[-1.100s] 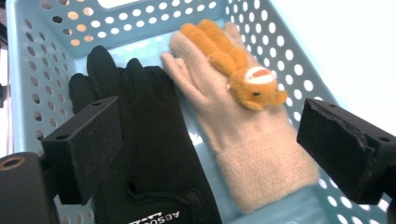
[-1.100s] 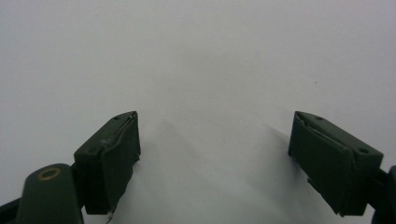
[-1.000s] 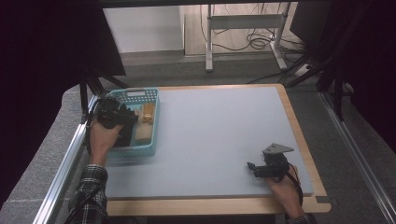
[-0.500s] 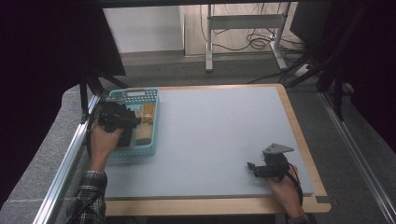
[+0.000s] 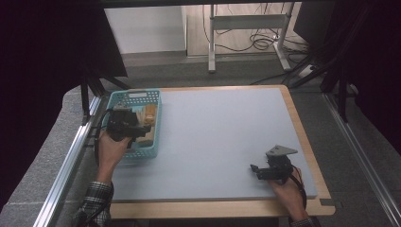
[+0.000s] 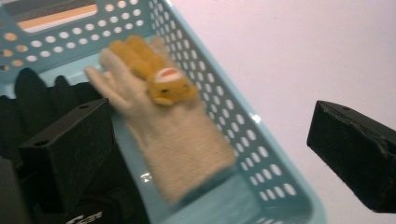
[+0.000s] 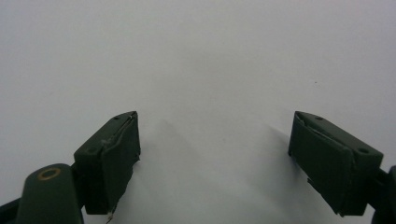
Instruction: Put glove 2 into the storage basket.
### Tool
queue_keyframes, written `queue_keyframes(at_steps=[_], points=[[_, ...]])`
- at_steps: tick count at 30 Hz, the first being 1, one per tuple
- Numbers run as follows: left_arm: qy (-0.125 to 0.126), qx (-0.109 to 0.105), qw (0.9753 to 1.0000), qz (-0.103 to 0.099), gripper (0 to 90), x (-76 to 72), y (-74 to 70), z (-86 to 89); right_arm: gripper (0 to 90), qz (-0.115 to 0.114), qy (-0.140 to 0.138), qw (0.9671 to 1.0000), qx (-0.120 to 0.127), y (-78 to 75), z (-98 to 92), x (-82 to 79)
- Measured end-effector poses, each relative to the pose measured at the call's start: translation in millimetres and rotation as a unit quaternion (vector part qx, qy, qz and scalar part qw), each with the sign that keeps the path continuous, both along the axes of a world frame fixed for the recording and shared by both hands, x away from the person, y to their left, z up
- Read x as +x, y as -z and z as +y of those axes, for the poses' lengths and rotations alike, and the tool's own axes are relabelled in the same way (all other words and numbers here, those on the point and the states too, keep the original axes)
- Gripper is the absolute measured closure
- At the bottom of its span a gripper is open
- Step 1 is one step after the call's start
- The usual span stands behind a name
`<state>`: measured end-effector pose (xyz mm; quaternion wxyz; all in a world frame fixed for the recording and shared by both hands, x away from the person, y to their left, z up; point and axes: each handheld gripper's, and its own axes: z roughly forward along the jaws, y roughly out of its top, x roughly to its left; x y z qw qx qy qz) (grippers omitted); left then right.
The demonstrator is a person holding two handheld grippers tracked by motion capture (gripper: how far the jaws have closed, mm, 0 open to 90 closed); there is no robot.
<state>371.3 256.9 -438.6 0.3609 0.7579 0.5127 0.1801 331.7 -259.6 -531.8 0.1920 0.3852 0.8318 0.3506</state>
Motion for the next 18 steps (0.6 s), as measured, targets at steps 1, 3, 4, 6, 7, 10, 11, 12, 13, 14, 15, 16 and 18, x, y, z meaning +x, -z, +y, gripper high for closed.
queue_keyframes(at_steps=[1,3,4,6,7,10,11,12,13,14,15,16,18], points=[[0.003,0.000,1.0000,-0.001,0.6,-0.6,0.0,-2.1,16.1,0.000,0.000,1.0000,0.000,0.0,0.0,0.0],[0.010,0.001,0.9999,-0.004,0.2,-2.5,-0.2,-8.4,16.1,0.000,0.000,1.0000,0.000,0.0,0.0,0.0],[0.016,0.001,0.9999,-0.005,0.2,-3.7,-0.6,-12.3,16.1,0.000,0.000,1.0000,0.000,0.0,0.0,0.0],[0.022,0.001,0.9997,-0.009,0.0,-5.8,-1.1,-18.3,16.1,0.000,0.000,1.0000,0.000,0.0,0.0,0.0],[0.028,0.001,0.9995,-0.012,0.0,-7.3,-1.3,-22.6,16.1,0.000,0.000,1.0000,0.000,0.0,0.0,0.0],[0.042,0.000,0.9990,-0.018,0.0,-11.3,-1.4,-33.7,16.1,0.000,0.000,1.0000,0.000,0.0,0.0,0.0],[0.048,-0.001,0.9987,-0.020,0.0,-12.4,-1.3,-37.3,16.1,0.000,0.000,1.0000,0.000,0.0,0.0,0.0],[0.051,-0.001,0.9985,-0.020,0.0,-13.5,-1.4,-40.0,16.1,0.000,0.000,1.0000,0.000,0.0,0.0,0.0],[0.058,-0.003,0.9981,-0.022,0.0,-15.1,-1.0,-44.5,16.1,0.000,0.000,1.0000,0.000,0.0,0.0,0.1],[0.063,-0.007,0.9977,-0.023,0.0,-16.2,-0.2,-48.6,16.1,-0.001,-0.001,1.0000,0.000,0.0,-0.1,0.2],[0.068,-0.007,0.9974,-0.023,0.0,-17.0,0.3,-51.5,16.1,-0.001,-0.001,1.0000,0.000,0.0,0.0,0.2],[0.074,-0.008,0.9970,-0.023,0.0,-18.0,1.2,-55.7,16.1,-0.001,-0.001,1.0000,0.000,0.0,0.0,0.1],[0.086,-0.004,0.9960,-0.025,0.0,-20.7,3.2,-65.7,16.1,-0.001,0.000,1.0000,0.000,0.0,0.0,0.1]])
